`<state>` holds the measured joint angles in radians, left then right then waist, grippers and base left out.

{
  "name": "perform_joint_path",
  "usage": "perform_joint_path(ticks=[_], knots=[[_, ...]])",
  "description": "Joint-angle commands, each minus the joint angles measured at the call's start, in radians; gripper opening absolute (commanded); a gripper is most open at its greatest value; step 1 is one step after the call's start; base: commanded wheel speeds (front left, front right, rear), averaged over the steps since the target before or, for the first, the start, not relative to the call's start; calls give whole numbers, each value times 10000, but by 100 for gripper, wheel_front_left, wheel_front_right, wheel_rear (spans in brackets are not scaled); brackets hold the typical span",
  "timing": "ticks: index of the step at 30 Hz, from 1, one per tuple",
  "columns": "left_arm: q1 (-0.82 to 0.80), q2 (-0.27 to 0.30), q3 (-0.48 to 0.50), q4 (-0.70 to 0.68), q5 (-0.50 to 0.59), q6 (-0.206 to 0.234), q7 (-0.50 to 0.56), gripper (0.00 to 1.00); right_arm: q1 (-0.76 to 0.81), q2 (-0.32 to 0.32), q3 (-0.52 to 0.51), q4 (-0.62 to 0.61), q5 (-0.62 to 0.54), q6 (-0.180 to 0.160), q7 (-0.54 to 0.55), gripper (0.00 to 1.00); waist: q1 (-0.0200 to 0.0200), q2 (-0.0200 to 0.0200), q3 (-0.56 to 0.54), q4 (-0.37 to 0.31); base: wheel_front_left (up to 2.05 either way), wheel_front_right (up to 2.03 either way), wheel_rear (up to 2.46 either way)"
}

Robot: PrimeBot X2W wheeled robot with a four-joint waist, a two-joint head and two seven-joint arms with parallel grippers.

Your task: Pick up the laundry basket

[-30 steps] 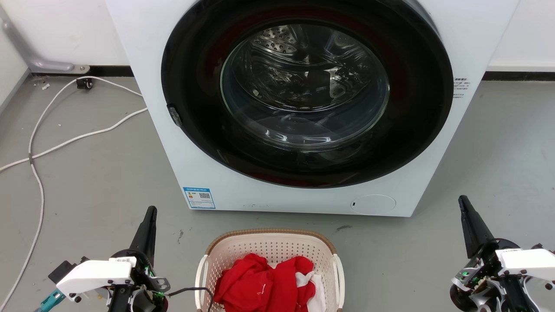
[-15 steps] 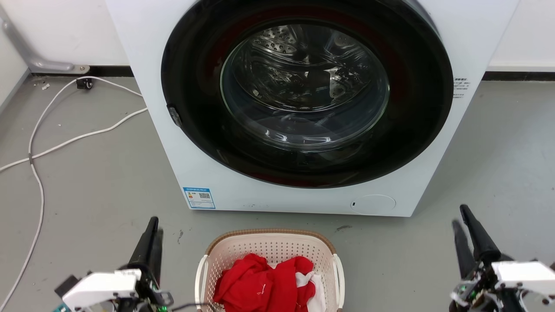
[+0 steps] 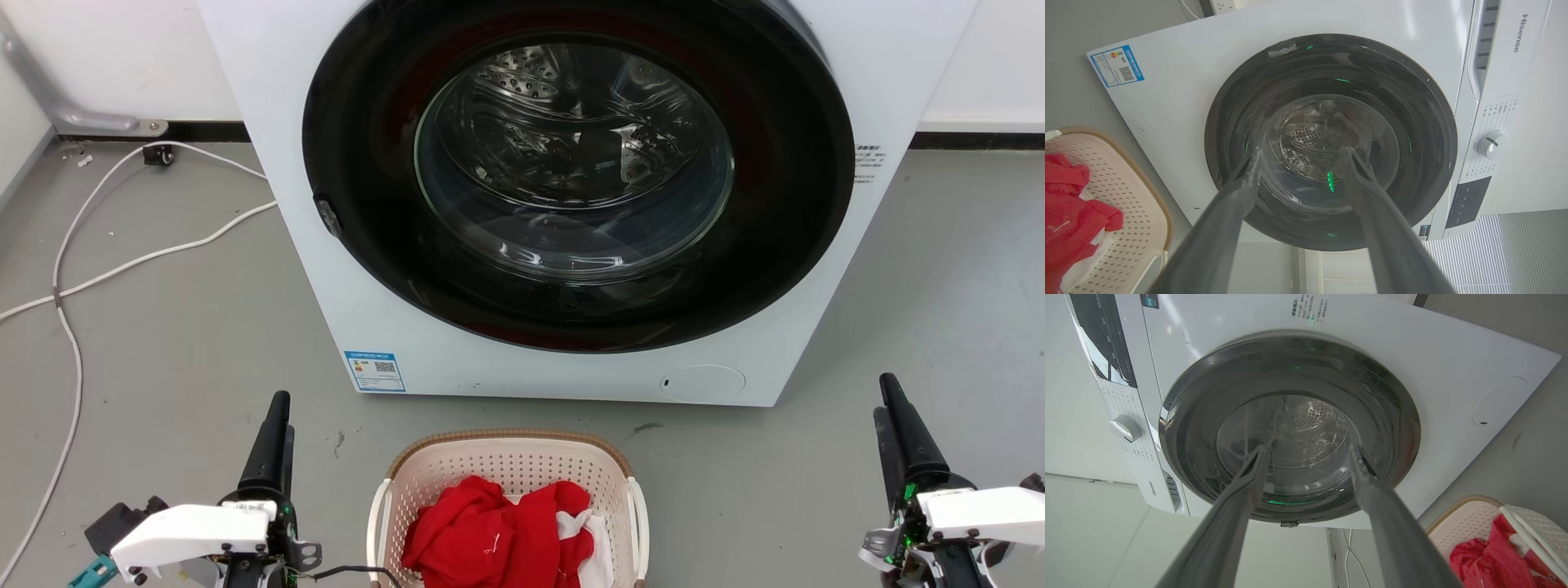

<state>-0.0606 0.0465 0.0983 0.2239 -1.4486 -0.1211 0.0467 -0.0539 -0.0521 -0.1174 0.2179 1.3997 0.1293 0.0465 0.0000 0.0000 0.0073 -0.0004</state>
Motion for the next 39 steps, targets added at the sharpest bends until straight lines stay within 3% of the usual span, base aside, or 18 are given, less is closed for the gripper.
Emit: perform_joint_path(ticks=[1, 24, 39], knots=[[-189, 22, -37, -290, 328, 43, -110, 100, -28, -3, 12, -317, -421, 13, -95, 100, 0, 0, 3, 0, 0, 0, 0], [96, 30, -601, -1361, 4636, 831, -1025, 100, 485, 5, 676, -1648, -5847, 16, -1020, 100, 0, 0, 58, -19, 0, 0, 0], [253, 35, -823, -1719, 6769, 998, -1520, 100, 807, 9, 931, -1968, -8329, 17, -1509, 100, 0, 0, 86, 7, 0, 0, 0]])
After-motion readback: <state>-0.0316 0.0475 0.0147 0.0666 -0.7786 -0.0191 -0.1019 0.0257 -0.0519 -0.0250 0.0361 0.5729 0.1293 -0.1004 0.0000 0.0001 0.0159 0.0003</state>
